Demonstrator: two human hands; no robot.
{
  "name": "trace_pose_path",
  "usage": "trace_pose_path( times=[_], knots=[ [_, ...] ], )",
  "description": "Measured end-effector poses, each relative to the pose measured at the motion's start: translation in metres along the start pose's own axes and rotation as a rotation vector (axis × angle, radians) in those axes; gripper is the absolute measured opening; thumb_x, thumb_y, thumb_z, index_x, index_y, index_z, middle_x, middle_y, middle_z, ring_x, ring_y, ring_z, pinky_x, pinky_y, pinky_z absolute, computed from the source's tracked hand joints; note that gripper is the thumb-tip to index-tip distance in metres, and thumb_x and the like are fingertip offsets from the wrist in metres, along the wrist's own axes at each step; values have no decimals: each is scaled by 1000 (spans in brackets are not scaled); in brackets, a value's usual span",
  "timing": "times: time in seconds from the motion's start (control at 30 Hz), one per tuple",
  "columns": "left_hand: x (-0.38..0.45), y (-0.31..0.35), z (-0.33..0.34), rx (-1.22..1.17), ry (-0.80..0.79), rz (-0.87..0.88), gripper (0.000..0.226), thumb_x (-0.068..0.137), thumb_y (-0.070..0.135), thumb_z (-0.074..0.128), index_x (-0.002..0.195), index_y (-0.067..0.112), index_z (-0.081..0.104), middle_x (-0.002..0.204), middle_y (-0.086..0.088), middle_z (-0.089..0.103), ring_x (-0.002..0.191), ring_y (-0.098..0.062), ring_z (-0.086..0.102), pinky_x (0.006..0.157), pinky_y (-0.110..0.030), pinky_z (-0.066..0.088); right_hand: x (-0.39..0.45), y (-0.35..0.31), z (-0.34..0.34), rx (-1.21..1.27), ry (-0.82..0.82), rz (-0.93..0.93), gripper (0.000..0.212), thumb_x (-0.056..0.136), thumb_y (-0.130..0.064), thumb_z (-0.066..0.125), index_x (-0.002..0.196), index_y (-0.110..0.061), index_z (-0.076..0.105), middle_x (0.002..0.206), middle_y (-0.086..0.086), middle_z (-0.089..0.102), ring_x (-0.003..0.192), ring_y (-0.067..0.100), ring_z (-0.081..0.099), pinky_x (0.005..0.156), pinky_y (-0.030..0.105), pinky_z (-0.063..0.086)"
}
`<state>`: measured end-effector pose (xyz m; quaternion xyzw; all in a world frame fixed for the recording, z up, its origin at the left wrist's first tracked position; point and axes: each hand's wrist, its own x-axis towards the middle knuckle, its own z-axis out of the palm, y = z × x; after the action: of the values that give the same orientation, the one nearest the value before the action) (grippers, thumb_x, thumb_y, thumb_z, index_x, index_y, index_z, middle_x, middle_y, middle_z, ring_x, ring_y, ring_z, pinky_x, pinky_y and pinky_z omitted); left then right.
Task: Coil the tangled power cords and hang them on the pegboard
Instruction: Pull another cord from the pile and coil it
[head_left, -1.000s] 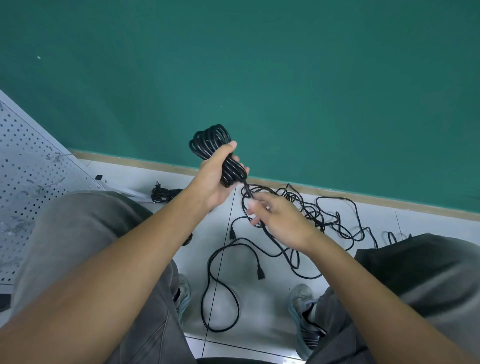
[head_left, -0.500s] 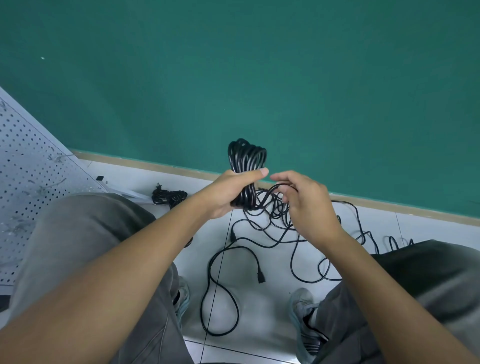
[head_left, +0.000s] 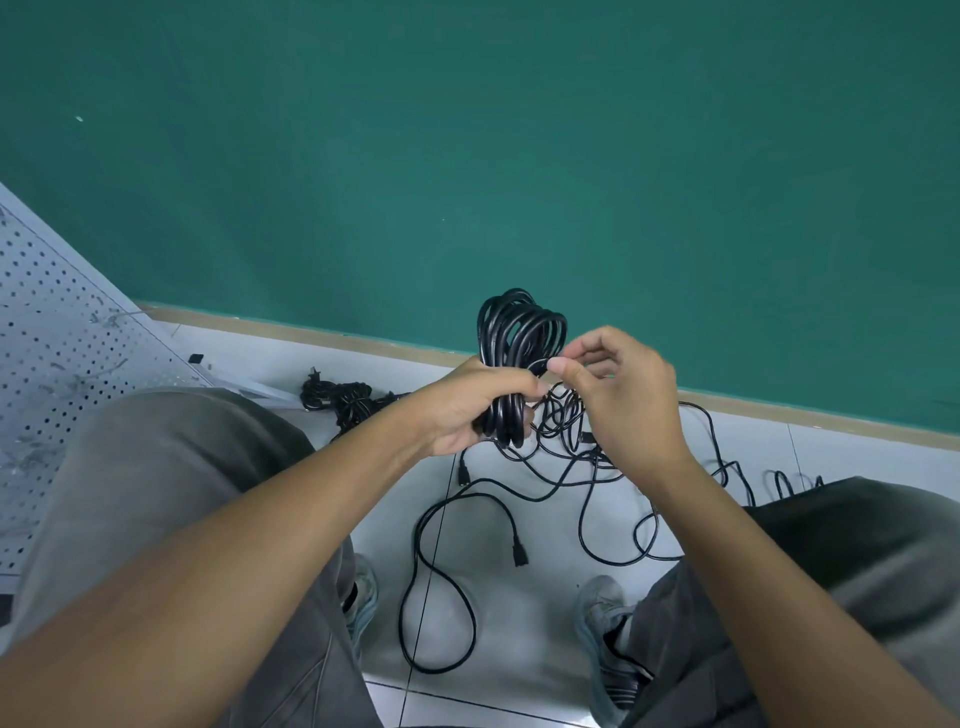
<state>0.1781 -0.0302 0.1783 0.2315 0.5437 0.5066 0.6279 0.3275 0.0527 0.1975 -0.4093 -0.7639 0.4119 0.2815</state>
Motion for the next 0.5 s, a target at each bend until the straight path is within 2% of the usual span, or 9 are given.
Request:
trace_pose_path(
  times=[0.1,0.23,0.33,0.37,0.43,0.47,0.5],
  knots=[
    [2,0,-3,-62,37,-4,12,78,11,69,82,8,58,72,-5,53,58,-15,55,63,-30,54,3,4,-1,-14,-56,-10,14,94,-7,70,96,-20,66,90,-14,70,84,3,66,77,8,47],
    [4,3,-8,-89,19,14,12,79,14,69,79,9,58,75,-2,53,60,-13,54,67,-30,55,9,15,-4,-160,-69,64,5,97,-14,69,99,-16,66,90,-7,67,83,7,62,73,4,44],
    [3,4,-9,-24,31,-4,14,91,11,68,81,10,59,75,-1,53,61,-14,54,70,-30,55,11,21,-6,-156,-55,153,6,98,-17,68,92,-18,66,87,-6,66,75,0,58,65,3,41],
    [3,3,-9,24,48,-15,15,93,10,68,81,10,59,73,-2,54,62,-14,56,71,-30,54,12,21,-6,-117,-26,163,8,97,-16,69,90,-19,67,87,-5,68,74,3,61,68,6,45],
    [4,2,-10,121,66,-28,17,89,14,73,82,12,58,71,-2,53,63,-17,55,73,-34,50,14,20,-6,3,23,188,7,95,-16,72,89,-19,71,87,-3,71,76,19,70,80,29,59],
    [4,2,-10,153,66,-24,19,84,16,76,82,14,57,72,-3,52,64,-17,54,73,-37,48,14,18,-6,80,35,203,6,94,-15,73,89,-18,71,89,0,72,79,26,73,81,38,62],
    [3,1,-9,168,67,-17,21,82,17,77,82,16,55,73,-3,50,66,-18,51,73,-39,46,13,15,-5,152,44,217,7,93,-14,74,88,-18,71,90,4,72,81,31,74,78,41,64]
  ],
)
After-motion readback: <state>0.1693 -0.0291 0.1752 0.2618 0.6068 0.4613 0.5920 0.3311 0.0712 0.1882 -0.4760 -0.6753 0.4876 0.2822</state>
